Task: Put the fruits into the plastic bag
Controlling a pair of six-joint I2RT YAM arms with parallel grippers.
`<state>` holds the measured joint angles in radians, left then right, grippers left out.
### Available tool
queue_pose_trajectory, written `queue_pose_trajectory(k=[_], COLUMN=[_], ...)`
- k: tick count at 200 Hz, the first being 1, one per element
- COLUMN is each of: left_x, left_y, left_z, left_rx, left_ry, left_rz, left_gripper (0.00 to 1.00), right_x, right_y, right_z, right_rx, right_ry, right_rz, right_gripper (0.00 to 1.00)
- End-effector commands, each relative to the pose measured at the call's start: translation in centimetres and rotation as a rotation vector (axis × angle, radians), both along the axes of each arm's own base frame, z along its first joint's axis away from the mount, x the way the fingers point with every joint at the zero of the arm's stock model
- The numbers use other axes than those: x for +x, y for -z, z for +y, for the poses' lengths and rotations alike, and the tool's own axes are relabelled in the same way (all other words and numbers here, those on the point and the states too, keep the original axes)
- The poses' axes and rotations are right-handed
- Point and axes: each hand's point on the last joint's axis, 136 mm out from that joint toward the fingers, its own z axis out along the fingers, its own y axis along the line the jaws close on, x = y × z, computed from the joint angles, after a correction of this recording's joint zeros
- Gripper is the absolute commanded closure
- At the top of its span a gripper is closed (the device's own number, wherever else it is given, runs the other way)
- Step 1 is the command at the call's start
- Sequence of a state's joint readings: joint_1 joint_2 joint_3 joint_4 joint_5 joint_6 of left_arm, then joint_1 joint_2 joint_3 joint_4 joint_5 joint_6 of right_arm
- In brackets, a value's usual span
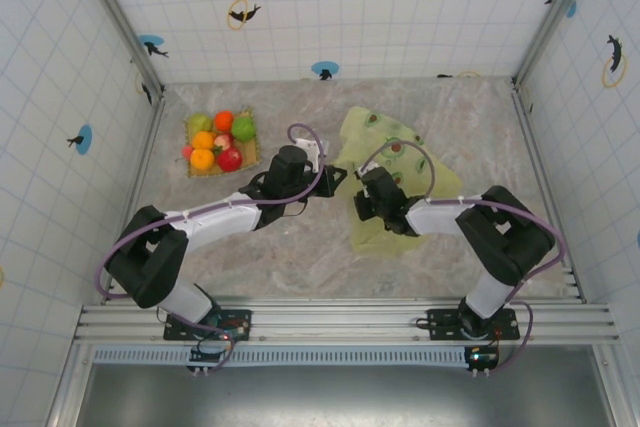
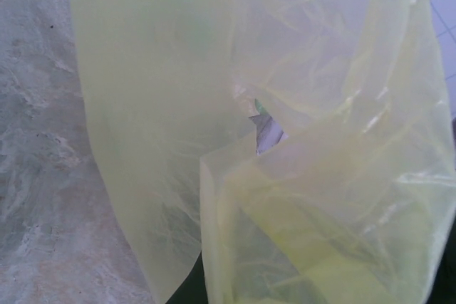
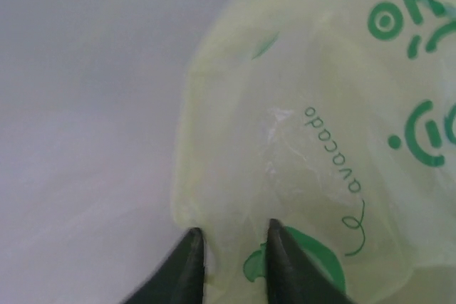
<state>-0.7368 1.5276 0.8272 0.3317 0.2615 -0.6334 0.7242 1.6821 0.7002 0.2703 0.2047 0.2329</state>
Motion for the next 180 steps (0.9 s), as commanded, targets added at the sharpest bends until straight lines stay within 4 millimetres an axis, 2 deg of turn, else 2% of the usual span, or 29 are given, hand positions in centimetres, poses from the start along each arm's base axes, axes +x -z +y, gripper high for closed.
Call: queue_pose_trajectory(k=[1, 14, 65, 102, 143, 160, 180], left_x=[0.5, 0.7, 1.9, 2.1, 2.4, 2.5, 2.4], left_y=[-0.3, 0.1, 2.6, 3.9, 6.5, 7.4, 8.1], left_z=[1.0, 1.6, 4.2, 4.8, 6.1, 6.6, 7.0], left_rx=[0.006, 0.031, 0.165, 0.214, 0.304, 0.336, 0.358], left_ry=[-0.044, -0.071, -0.179, -0.202, -0.244, -0.254, -0.264], left_rz=[-0.021, -0.026, -0.034, -0.034, -0.019, -0.015, -0.016], left_gripper=[1.0, 1.0, 1.0, 1.0, 0.99, 0.99, 0.98], right_x=[0.3, 0.2, -0.5, -1.1, -1.0, -0.7, -0.1], right_y=[-0.5, -1.3, -6.3, -9.8, -13.5, -14.4, -14.2], right_z=[-2.1, -2.9, -4.8, -5.8, -7.0, -7.6, -9.4], right_rx=[-0.012, 0.002, 0.173, 0.3, 0.38, 0.353, 0.27], right_ry=[0.084, 0.098, 0.089, 0.055, 0.026, 0.031, 0.105], right_rz=[-0.012, -0.025, -0.093, -0.146, -0.221, -0.247, -0.246], right_gripper=[0.9, 1.0, 1.0, 1.0, 1.0, 1.0, 1.0])
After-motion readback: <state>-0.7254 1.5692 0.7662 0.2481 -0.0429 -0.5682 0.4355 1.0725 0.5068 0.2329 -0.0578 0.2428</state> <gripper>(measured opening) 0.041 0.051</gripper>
